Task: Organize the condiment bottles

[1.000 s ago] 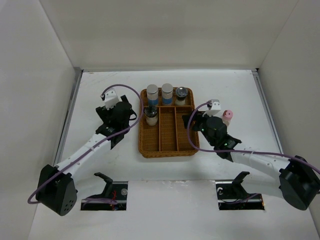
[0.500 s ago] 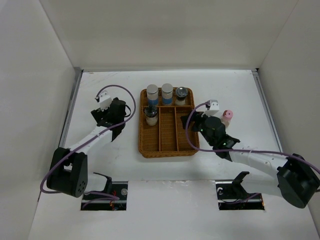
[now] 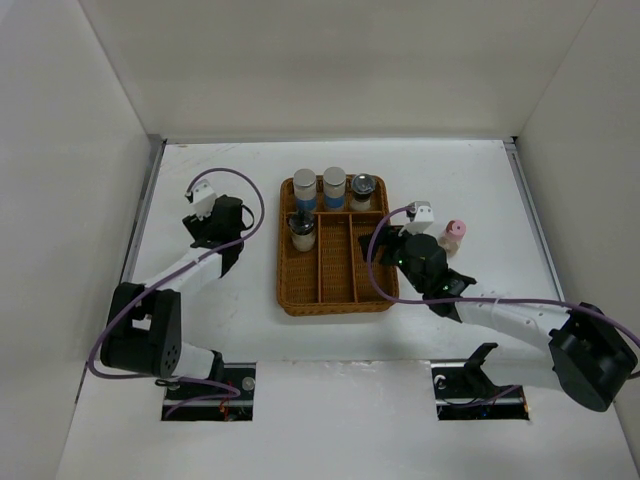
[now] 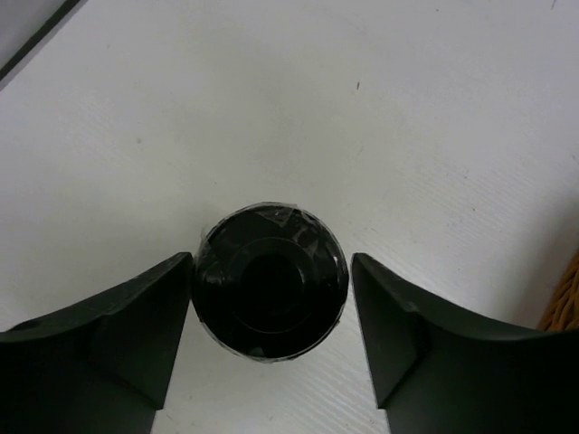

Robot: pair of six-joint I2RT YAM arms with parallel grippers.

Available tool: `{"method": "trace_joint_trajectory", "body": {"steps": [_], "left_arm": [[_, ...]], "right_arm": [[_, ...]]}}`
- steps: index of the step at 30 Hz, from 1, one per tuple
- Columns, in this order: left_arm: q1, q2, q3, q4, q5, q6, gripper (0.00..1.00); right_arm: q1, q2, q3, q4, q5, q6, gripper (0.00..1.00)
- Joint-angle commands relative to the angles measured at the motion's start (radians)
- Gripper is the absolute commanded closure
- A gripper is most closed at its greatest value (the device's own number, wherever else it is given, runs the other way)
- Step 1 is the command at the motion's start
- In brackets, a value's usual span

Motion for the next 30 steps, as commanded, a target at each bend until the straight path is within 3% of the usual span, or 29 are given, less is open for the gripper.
{"method": "trace_joint_trajectory", "body": {"steps": [1, 4, 8, 17, 22, 30], "left_arm": [[0.004, -0.015, 0.002, 0.058, 0.021, -0.006, 0.37], [-0.002, -0.035, 0.0, 0.057, 0.021, -0.003, 0.5], [-0.045, -0.165, -0.014, 0.025, 0.014, 0.015, 0.57], [-0.248, -0.452, 0.018, -0.177, -0.009, 0.041, 0.59], [-0.412, -0.492, 0.078, -0.334, 0.005, 0.042, 0.59], [-0.621, -0.447, 0.061, -0.276, 0.052, -0.06, 0.6]], "right_arm": [[0.01, 0.007, 0.039, 0.037, -0.009, -0.004, 0.19], [0.01, -0.01, 0.034, 0.045, 0.0, -0.014, 0.18], [0.01, 0.0, 0.037, 0.037, -0.009, -0.001, 0.19], [0.009, -0.005, 0.036, 0.043, 0.0, -0.008, 0.19], [0.002, -0.017, 0.027, 0.042, 0.002, 0.0, 0.21], [0.003, -0.014, 0.034, 0.042, 0.003, -0.004, 0.21]]}}
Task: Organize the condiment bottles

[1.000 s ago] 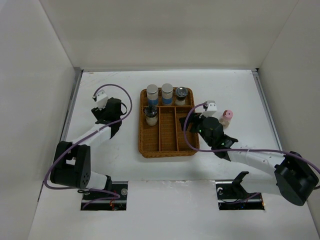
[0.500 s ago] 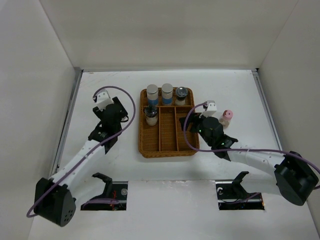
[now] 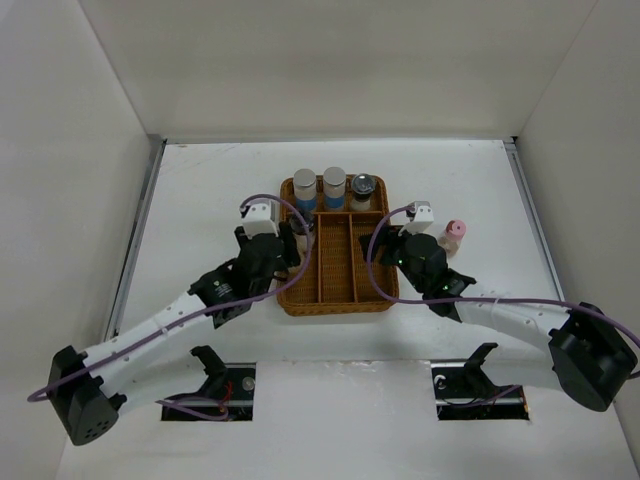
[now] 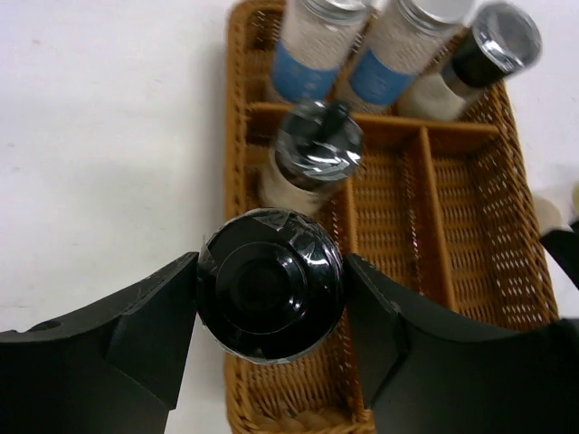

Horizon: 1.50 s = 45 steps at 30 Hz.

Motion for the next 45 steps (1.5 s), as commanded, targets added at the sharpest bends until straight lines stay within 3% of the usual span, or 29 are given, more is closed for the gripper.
{"method": "trace_joint_trajectory", "body": {"steps": [1, 17, 23, 26, 28, 32, 37, 40, 44, 45], "left_arm": [[-0.039, 0.047, 0.039, 0.081, 0.013, -0.036, 0.6], [-0.093, 0.328, 0.024, 0.197, 0.013, -0.025, 0.6], [-0.119, 0.36, 0.013, 0.181, -0.042, -0.014, 0.5], [-0.131, 0.354, 0.001, 0.18, -0.078, -0.016, 0.37], [-0.128, 0.348, -0.001, 0.178, -0.075, -0.017, 0.29], [-0.126, 0.299, -0.004, 0.187, -0.082, 0.01, 0.18], [-0.111, 0.21, -0.001, 0.221, -0.07, 0.058, 0.14], [-0.11, 0.116, -0.045, 0.317, -0.061, 0.11, 0.24], [-0.067, -0.037, -0.137, 0.511, -0.019, 0.162, 0.62], [-0.056, -0.062, -0.154, 0.538, -0.016, 0.164, 0.67]], "right_arm": [[0.003, -0.019, 0.03, 0.047, 0.003, -0.002, 0.21], [0.0, -0.05, 0.023, 0.029, 0.011, 0.0, 0.22], [-0.002, -0.056, 0.018, 0.032, 0.018, -0.002, 0.22], [0.003, -0.049, 0.027, 0.021, 0.023, -0.011, 0.24], [0.003, -0.051, 0.026, 0.031, 0.028, -0.016, 0.32], [0.003, -0.039, 0.035, 0.012, 0.026, -0.012, 0.61], [0.006, -0.046, 0.038, 0.001, 0.038, -0.023, 0.73], [0.006, -0.057, 0.049, -0.033, 0.048, -0.023, 0.85], [0.006, -0.071, 0.058, -0.057, 0.101, -0.045, 0.88], [0.006, -0.071, 0.062, -0.07, 0.11, -0.045, 0.88]]}}
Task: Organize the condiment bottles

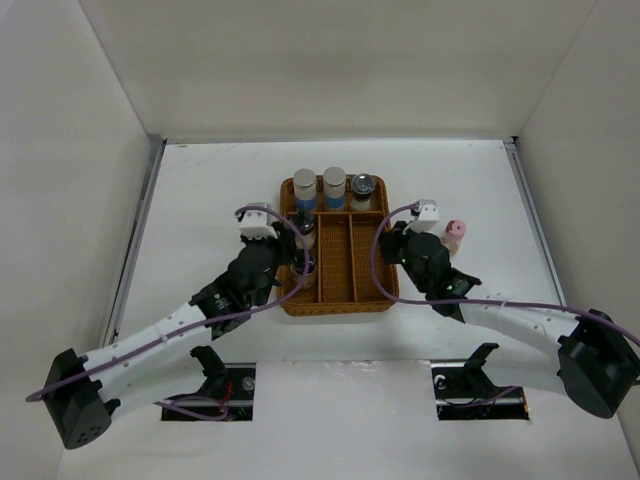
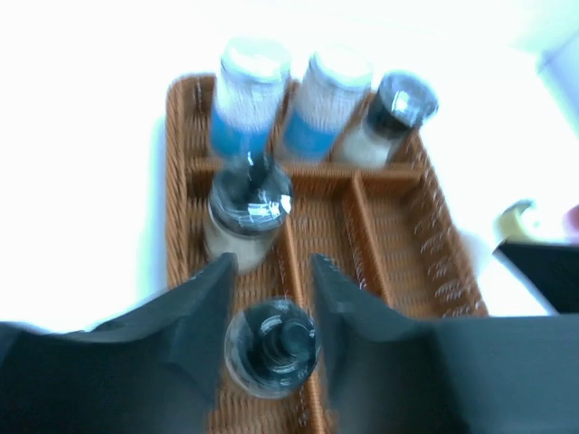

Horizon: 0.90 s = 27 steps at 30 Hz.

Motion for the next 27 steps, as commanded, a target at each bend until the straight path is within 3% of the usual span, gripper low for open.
{"method": "trace_joint_trajectory", "body": {"steps": [1, 4, 7, 11, 15, 22, 27], "left_arm": [[0.049, -0.104, -0.071, 0.219, 0.015, 0.056, 0.73], [0.126, -0.149, -0.124, 0.276, 0.007, 0.016, 0.81], [0.213, -0.143, -0.177, 0.299, 0.013, -0.04, 0.81], [0.356, -0.11, -0.265, 0.366, 0.109, -0.134, 0.76], [0.454, -0.081, -0.371, 0.498, 0.188, -0.241, 0.7], [0.487, -0.035, -0.452, 0.631, 0.266, -0.278, 0.6], [0.491, -0.004, -0.461, 0.648, 0.285, -0.306, 0.52]], "right_arm": [[0.003, -0.03, 0.059, -0.029, 0.071, -0.021, 0.88], [-0.004, -0.027, 0.088, -0.107, 0.16, -0.016, 0.78], [-0.023, -0.012, 0.108, -0.158, 0.225, -0.03, 0.61], [-0.074, -0.009, 0.116, -0.204, 0.282, -0.041, 0.4], [-0.137, 0.046, 0.147, -0.267, 0.286, -0.036, 0.29], [-0.203, 0.175, 0.216, -0.319, 0.27, -0.038, 0.23], [-0.227, 0.247, 0.259, -0.303, 0.268, -0.053, 0.3]]}}
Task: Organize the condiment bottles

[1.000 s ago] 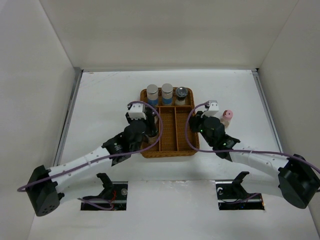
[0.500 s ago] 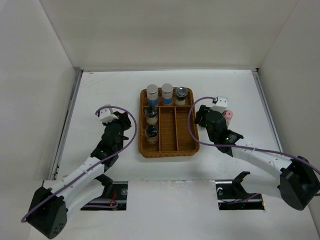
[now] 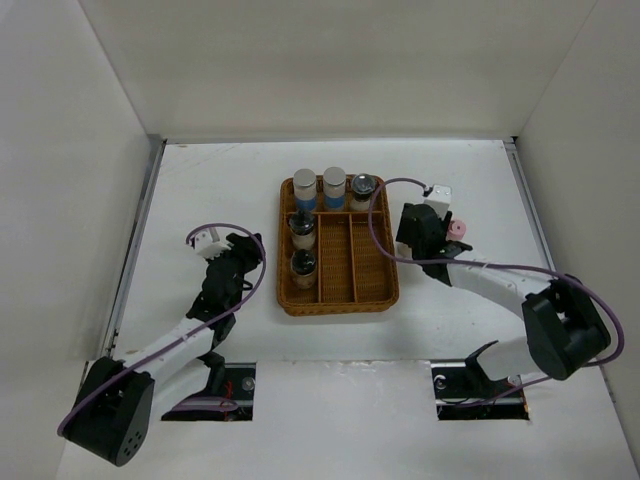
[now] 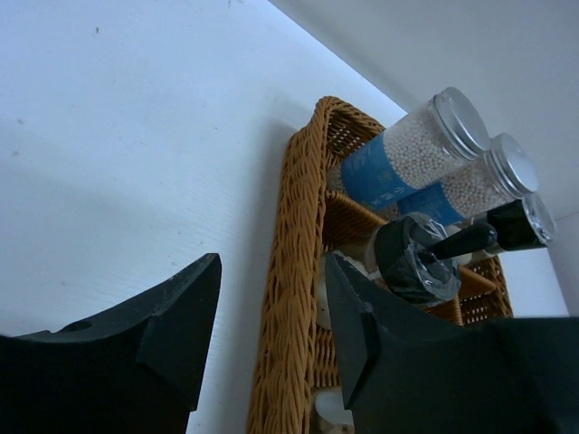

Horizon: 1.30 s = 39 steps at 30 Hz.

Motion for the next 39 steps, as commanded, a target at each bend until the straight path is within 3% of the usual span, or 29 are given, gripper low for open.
{"method": "trace_joint_trajectory", "body": {"steps": [1, 5, 8, 13, 17, 27, 39], "left_arm": [[0.004, 0.005, -0.008, 0.105, 0.034, -0.04, 0.51], [0.01, 0.025, -0.01, 0.113, 0.042, -0.052, 0.49], [0.004, 0.015, -0.013, 0.114, 0.039, -0.053, 0.49], [0.01, 0.037, -0.011, 0.114, 0.048, -0.067, 0.48], [0.01, 0.043, -0.01, 0.114, 0.029, -0.066, 0.47], [0.023, 0.014, -0.019, 0.105, 0.051, -0.076, 0.46], [0.004, 0.011, -0.017, 0.102, 0.029, -0.055, 0.46]], "right_arm": [[-0.025, 0.026, 0.068, 0.023, 0.017, -0.018, 0.32], [-0.035, 0.034, 0.077, 0.055, -0.003, -0.025, 0.54], [-0.027, -0.015, 0.082, 0.048, 0.037, -0.032, 0.62], [0.095, -0.139, 0.125, 0.06, 0.115, -0.099, 0.64], [0.207, -0.132, 0.184, 0.074, 0.077, -0.108, 0.64], [0.312, 0.135, 0.372, 0.166, -0.081, -0.09, 0.63], [0.315, 0.37, 0.456, 0.169, -0.083, -0.072, 0.62]]}}
